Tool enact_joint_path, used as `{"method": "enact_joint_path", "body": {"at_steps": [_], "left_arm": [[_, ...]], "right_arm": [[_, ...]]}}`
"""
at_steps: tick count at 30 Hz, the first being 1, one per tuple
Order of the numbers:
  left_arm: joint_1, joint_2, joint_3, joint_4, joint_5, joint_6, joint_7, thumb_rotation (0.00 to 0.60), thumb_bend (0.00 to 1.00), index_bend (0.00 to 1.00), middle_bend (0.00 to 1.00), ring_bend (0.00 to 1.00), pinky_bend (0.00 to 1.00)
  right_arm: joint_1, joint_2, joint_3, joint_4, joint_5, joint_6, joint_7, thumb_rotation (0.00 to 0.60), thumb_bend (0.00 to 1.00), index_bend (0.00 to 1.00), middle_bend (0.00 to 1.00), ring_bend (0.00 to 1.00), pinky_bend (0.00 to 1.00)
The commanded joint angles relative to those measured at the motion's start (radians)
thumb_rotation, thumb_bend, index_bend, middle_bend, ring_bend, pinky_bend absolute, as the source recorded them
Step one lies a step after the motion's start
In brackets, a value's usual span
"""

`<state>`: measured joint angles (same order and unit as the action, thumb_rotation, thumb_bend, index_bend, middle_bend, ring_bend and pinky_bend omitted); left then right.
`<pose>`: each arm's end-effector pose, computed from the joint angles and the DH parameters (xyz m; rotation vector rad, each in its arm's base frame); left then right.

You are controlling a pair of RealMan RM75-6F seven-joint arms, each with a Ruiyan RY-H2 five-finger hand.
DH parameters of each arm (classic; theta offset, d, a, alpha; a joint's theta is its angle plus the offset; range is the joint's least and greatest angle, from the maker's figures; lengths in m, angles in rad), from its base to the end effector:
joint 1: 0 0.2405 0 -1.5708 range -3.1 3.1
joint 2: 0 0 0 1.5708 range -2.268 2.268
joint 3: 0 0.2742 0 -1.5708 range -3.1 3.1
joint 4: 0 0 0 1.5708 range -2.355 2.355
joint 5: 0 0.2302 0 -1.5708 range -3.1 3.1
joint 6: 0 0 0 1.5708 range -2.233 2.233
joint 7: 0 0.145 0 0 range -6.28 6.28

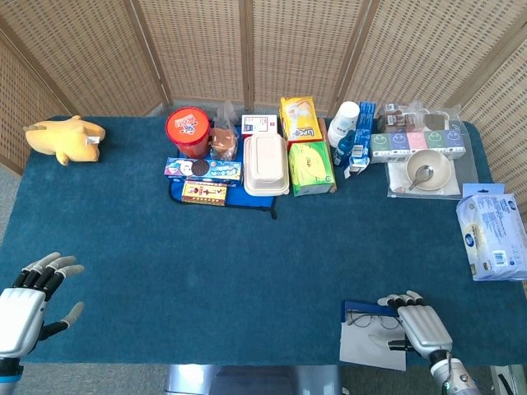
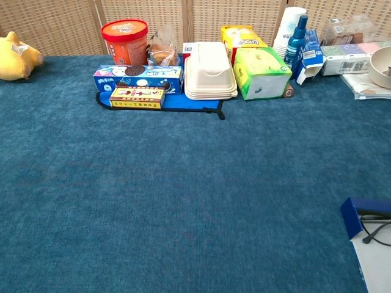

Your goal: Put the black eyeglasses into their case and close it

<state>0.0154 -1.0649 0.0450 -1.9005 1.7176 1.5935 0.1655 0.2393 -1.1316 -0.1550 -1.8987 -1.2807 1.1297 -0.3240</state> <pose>-0.2638 0.1299 0.1408 -1.4512 -0.9149 -1.0262 -0.2966 -0.1543 0.0565 1.7369 -1.2706 0.5213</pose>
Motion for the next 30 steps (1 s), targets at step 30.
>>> {"method": "enact_joint_path", "body": {"at_steps": [30], "left_arm": [[0.019,0.010,0.007,0.018,0.006,0.024,-0.025,0.600,0.23,0.28,0.25,0.16,0.19]], "right_arm": [[0.014,-0.015,0.009,-0.018,-0.042,-0.043,-0.032,0.212,0.22,0.23,0.23,0.22,0.14]]}}
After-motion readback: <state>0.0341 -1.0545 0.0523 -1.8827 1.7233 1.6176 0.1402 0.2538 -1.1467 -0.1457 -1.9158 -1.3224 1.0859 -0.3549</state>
